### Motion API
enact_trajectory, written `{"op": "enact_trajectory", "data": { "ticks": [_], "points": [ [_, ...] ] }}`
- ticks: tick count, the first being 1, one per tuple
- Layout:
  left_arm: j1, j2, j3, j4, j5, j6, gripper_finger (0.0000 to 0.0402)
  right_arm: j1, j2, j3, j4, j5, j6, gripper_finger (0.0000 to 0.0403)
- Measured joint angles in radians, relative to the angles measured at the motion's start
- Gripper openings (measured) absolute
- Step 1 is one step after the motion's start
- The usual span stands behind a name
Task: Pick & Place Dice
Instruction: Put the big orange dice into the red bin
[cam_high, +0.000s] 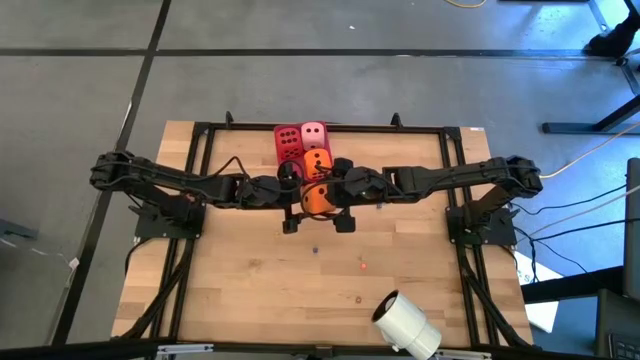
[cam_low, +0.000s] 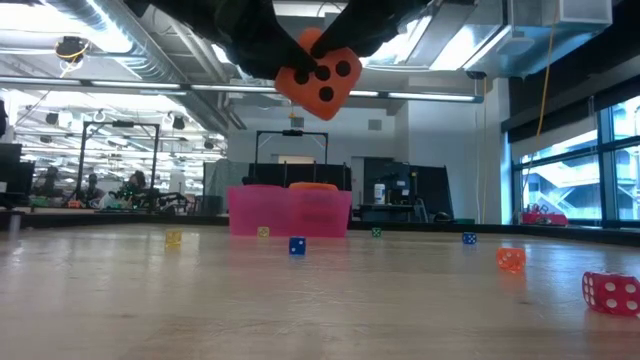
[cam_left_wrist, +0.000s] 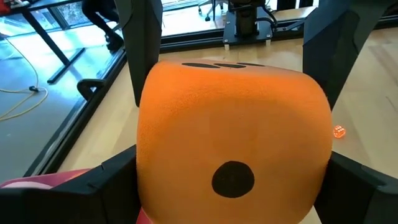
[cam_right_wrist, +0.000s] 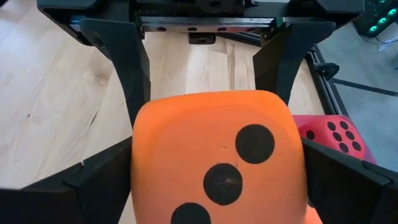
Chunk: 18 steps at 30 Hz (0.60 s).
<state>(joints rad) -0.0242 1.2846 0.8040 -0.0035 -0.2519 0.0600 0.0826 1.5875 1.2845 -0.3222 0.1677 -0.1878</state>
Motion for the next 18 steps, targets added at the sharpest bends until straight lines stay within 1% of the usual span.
{"op": "enact_trajectory", "data": {
  "ticks": [11, 13, 15, 17, 18],
  "points": [
    [0.000, -0.001, -0.001, -0.049, 0.009, -0.052, 0.0347, 0.000, 0.000, -0.003, -0.018, 0.000, -0.004, 0.0400],
    [0.000, -0.004, -0.002, -0.085, 0.011, -0.057, 0.0347, 0.000, -0.006, -0.004, -0.042, 0.004, -0.005, 0.0399],
    [0.000, 0.004, -0.017, -0.167, 0.013, -0.066, 0.0347, 0.000, -0.008, -0.002, -0.040, 0.005, -0.006, 0.0399],
    [0.000, 0.008, -0.011, -0.162, 0.004, -0.077, 0.0347, 0.000, -0.007, -0.003, -0.064, 0.004, -0.003, 0.0399],
    [0.000, -0.003, -0.005, -0.167, -0.019, -0.078, 0.0347, 0.000, -0.006, -0.003, -0.067, 0.005, 0.002, 0.0399]
  ]
}}
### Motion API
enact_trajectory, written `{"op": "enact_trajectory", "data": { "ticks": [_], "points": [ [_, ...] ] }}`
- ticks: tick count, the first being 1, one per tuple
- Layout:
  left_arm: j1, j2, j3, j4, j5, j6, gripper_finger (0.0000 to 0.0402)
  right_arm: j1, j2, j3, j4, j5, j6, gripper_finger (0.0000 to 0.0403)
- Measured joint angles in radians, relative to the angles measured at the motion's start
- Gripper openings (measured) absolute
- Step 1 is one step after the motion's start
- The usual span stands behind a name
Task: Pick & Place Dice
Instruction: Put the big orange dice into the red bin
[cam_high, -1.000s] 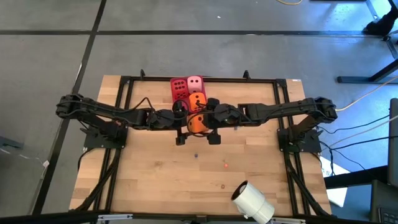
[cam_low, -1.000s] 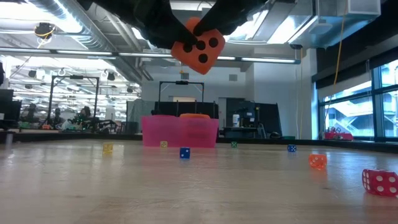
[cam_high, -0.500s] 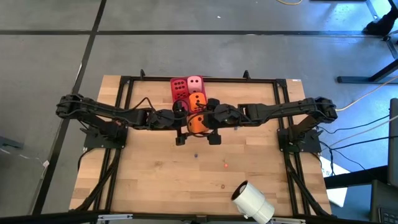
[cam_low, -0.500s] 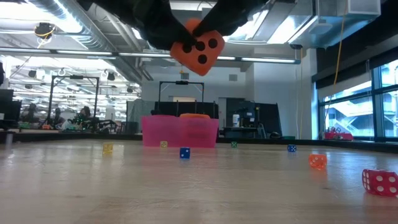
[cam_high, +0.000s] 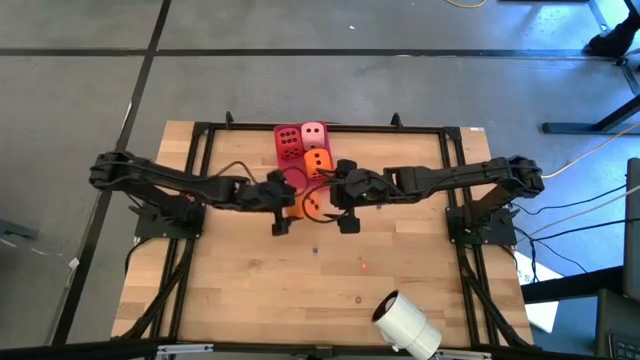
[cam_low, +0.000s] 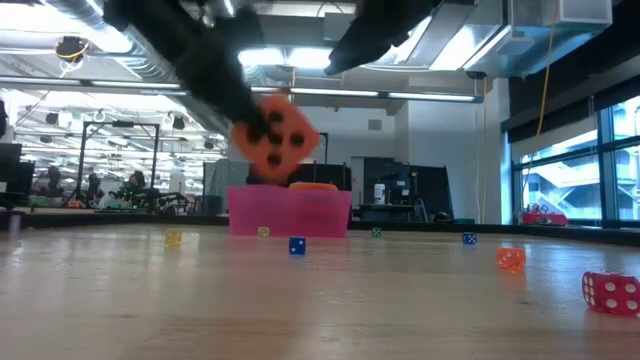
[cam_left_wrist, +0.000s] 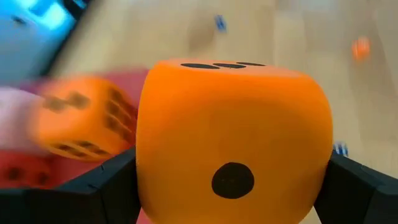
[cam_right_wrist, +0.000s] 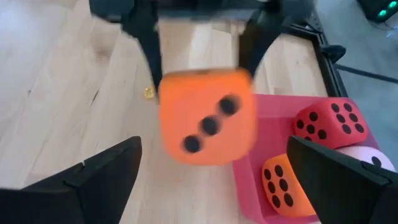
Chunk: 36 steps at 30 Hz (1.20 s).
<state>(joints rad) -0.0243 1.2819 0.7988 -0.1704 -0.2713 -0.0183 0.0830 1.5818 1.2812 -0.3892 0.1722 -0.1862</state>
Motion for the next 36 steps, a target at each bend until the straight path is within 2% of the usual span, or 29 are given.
{"op": "enact_trajectory", "data": {
  "ticks": [3, 9, 16, 23, 26, 31, 36],
  "points": [
    [0.000, -0.001, 0.001, -0.012, -0.043, -0.020, 0.0347, 0.000, 0.000, 0.000, 0.003, 0.004, 0.018, 0.0399],
    [0.000, 0.000, 0.005, 0.051, -0.054, 0.029, 0.0347, 0.000, 0.002, 0.000, -0.005, 0.004, 0.028, 0.0399],
    [0.006, -0.027, 0.002, 0.035, -0.183, 0.070, 0.0347, 0.000, 0.004, 0.001, -0.083, -0.004, 0.120, 0.0399],
    [0.071, -0.059, 0.003, 0.035, -0.179, 0.120, 0.0347, 0.000, 0.005, 0.001, -0.158, 0.010, 0.201, 0.0400],
    [0.136, -0.059, 0.003, 0.020, -0.124, 0.167, 0.0347, 0.000, 0.005, 0.001, -0.168, 0.033, 0.204, 0.0400],
    [0.281, -0.056, 0.003, -0.033, 0.078, 0.193, 0.0347, 0.000, 0.005, 0.001, -0.169, 0.039, 0.202, 0.0400],
    [0.395, -0.056, 0.004, -0.047, 0.175, 0.206, 0.0347, 0.000, 0.005, 0.001, -0.168, 0.041, 0.202, 0.0400]
  ]
}}
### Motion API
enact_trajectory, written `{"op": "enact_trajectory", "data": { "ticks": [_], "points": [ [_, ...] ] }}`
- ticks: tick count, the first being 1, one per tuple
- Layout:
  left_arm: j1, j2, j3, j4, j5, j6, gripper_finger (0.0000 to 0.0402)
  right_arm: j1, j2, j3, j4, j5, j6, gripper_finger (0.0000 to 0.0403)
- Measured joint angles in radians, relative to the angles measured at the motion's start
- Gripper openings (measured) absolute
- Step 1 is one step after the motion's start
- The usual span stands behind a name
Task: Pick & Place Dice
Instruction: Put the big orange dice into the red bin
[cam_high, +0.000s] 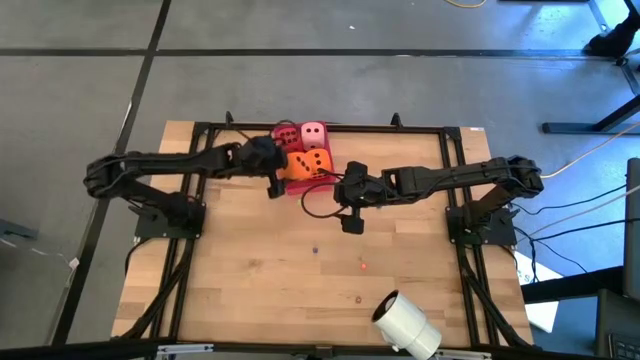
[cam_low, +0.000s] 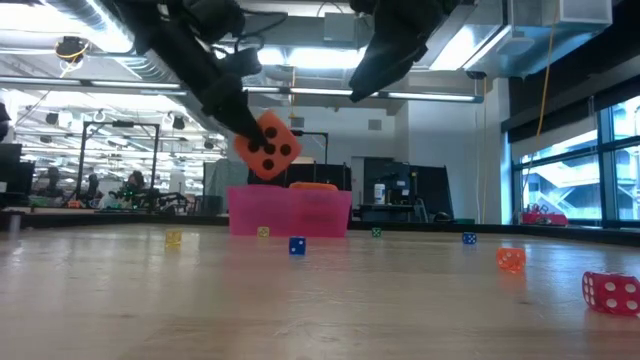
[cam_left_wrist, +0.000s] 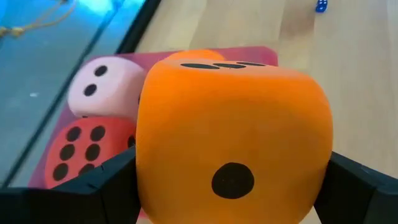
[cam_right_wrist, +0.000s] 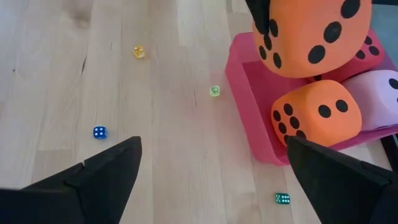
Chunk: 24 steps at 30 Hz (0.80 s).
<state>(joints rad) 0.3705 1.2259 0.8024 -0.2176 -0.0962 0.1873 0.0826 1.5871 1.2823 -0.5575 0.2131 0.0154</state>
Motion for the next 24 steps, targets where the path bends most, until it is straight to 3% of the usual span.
{"op": "enact_trajectory", "data": {
  "ticks": [4, 12, 18, 21, 24],
  "points": [
    [0.059, 0.007, 0.000, -0.006, 0.120, 0.008, 0.0347, 0.000, 0.000, 0.000, 0.000, 0.000, 0.000, 0.0400],
    [0.118, 0.039, 0.001, -0.026, 0.064, -0.013, 0.0347, 0.000, 0.006, 0.000, 0.023, 0.000, 0.005, 0.0400],
    [0.120, 0.078, 0.001, -0.029, 0.088, 0.018, 0.0347, 0.000, 0.029, 0.001, 0.074, -0.005, 0.047, 0.0400],
    [0.120, 0.101, 0.001, -0.043, 0.140, 0.082, 0.0348, 0.000, 0.045, 0.001, 0.075, -0.026, 0.000, 0.0400],
    [0.119, 0.125, 0.001, -0.039, 0.130, 0.093, 0.0348, 0.000, 0.067, 0.001, 0.089, -0.070, -0.052, 0.0400]
  ]
}}
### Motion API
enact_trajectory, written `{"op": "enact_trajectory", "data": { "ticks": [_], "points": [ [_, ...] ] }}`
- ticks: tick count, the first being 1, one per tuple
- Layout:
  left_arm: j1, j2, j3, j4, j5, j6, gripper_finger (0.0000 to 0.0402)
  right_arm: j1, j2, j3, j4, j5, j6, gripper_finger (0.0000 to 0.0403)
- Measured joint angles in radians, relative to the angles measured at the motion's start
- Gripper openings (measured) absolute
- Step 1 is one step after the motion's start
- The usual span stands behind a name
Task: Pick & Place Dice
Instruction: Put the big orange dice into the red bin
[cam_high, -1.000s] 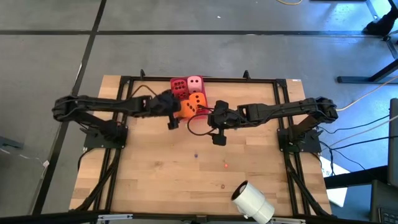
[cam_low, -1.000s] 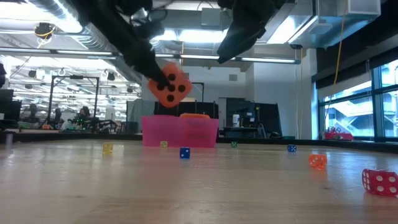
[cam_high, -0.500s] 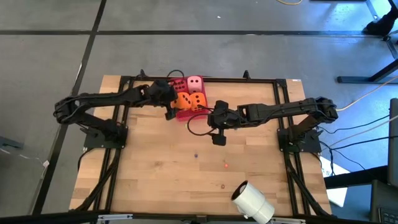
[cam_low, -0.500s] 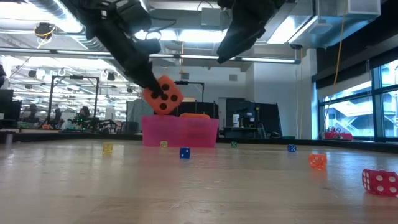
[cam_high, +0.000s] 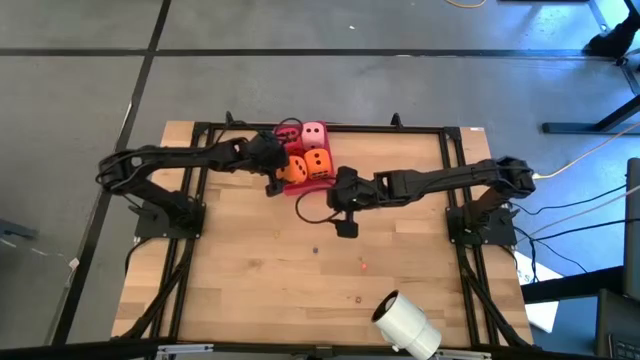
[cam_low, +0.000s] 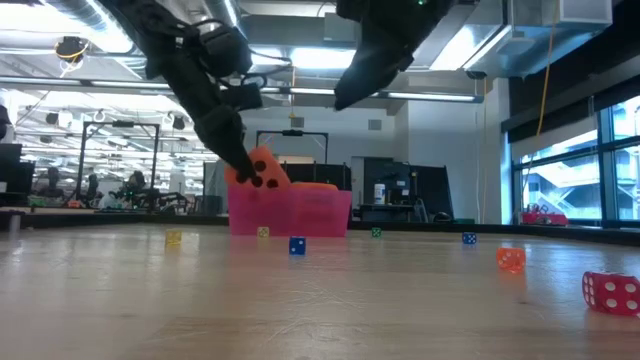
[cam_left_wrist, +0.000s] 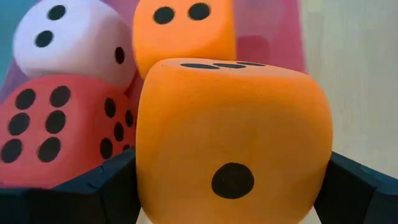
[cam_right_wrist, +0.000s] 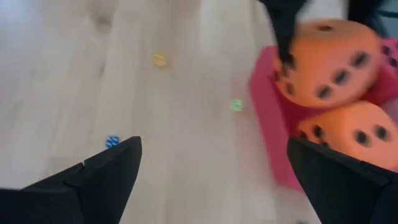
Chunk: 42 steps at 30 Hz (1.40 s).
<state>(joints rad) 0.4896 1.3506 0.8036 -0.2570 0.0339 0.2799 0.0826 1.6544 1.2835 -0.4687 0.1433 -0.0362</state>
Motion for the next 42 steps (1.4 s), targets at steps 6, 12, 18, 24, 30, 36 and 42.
{"op": "enact_trajectory", "data": {
  "ticks": [6, 12, 18, 24, 30, 36, 42],
  "points": [
    [0.003, 0.045, 0.000, 0.002, -0.068, 0.001, 0.0348, 0.000, 0.060, 0.000, 0.076, -0.038, -0.014, 0.0400],
    [0.003, 0.056, 0.000, 0.006, -0.068, 0.004, 0.0348, -0.006, 0.094, -0.001, 0.096, 0.170, 0.022, 0.0382],
    [0.003, 0.056, 0.000, 0.022, -0.075, 0.004, 0.0348, -0.039, 0.098, -0.001, 0.183, 0.339, 0.020, 0.0306],
    [0.003, 0.056, 0.000, 0.024, -0.077, -0.011, 0.0348, -0.101, 0.111, -0.001, 0.346, 0.247, 0.002, 0.0203],
    [0.003, 0.056, 0.000, 0.027, -0.081, -0.023, 0.0348, -0.150, 0.149, 0.000, 0.423, 0.131, 0.002, 0.0088],
    [0.003, 0.056, 0.000, 0.020, -0.089, -0.048, 0.0354, -0.182, 0.178, -0.001, 0.429, 0.093, -0.002, 0.0007],
    [0.003, 0.056, 0.000, 0.018, -0.087, -0.050, 0.0391, -0.197, 0.201, -0.002, 0.494, 0.042, 0.000, 0.0020]
  ]
}}
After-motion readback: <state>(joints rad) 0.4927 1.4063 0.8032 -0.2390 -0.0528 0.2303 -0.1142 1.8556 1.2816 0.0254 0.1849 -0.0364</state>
